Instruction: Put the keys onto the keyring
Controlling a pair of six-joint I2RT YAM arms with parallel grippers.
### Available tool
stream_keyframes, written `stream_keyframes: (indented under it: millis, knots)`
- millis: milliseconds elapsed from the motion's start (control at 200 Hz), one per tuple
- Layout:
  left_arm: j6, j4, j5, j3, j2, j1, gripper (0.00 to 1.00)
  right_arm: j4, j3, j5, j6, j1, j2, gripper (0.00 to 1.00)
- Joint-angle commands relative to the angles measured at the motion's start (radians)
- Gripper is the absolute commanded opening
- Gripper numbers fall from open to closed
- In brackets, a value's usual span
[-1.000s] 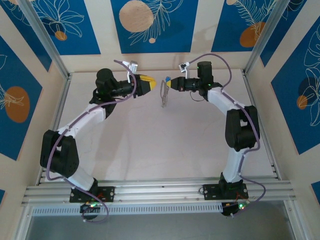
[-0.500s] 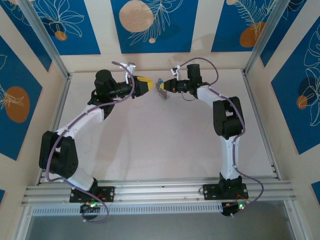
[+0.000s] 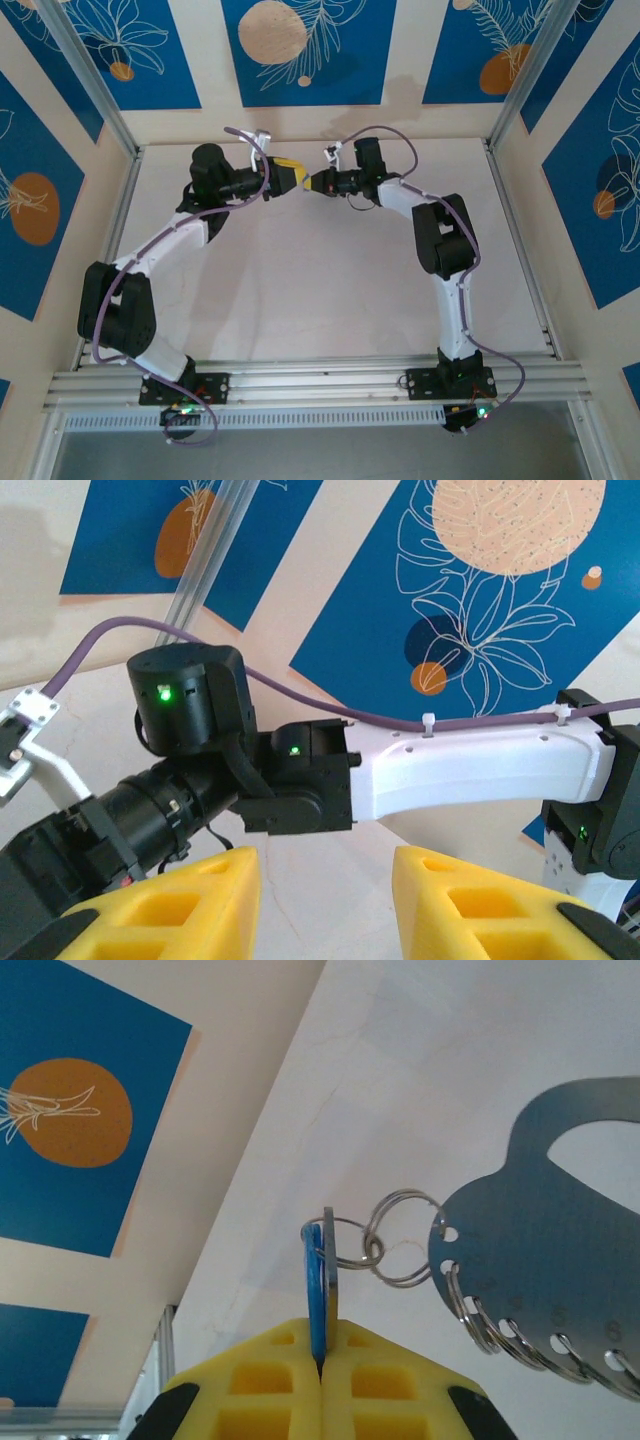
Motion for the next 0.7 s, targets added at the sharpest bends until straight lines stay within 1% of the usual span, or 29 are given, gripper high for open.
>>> stream_keyframes:
  millis: [0, 130, 400, 595, 655, 695]
  knots:
    - [-0.012, 0.038, 0.001, -0.007, -0.032, 0.01, 0.39, 0.026, -0.055, 0.032, 0.072, 0.027, 0.018, 0.0]
    - [-0.015, 0.026, 0.015, -0.006, -0.028, 0.009, 0.39, 0.032, -0.093, 0.062, 0.118, 0.052, 0.023, 0.0]
    - [-0.025, 0.034, 0.015, -0.028, -0.032, 0.007, 0.39, -0.037, -0.117, 0.121, 0.143, 0.102, 0.045, 0.0]
    - [-0.026, 0.049, 0.013, -0.038, -0.02, 0.006, 0.39, -0.047, -0.148, 0.129, 0.149, 0.139, 0.05, 0.0]
    - [-0.03, 0.065, 0.012, -0.043, -0.012, 0.006, 0.39, -0.053, -0.154, 0.128, 0.154, 0.158, 0.047, 0.07]
    - [-0.036, 0.078, 0.014, -0.047, -0.006, 0.005, 0.39, -0.058, -0.157, 0.127, 0.156, 0.175, 0.044, 0.14]
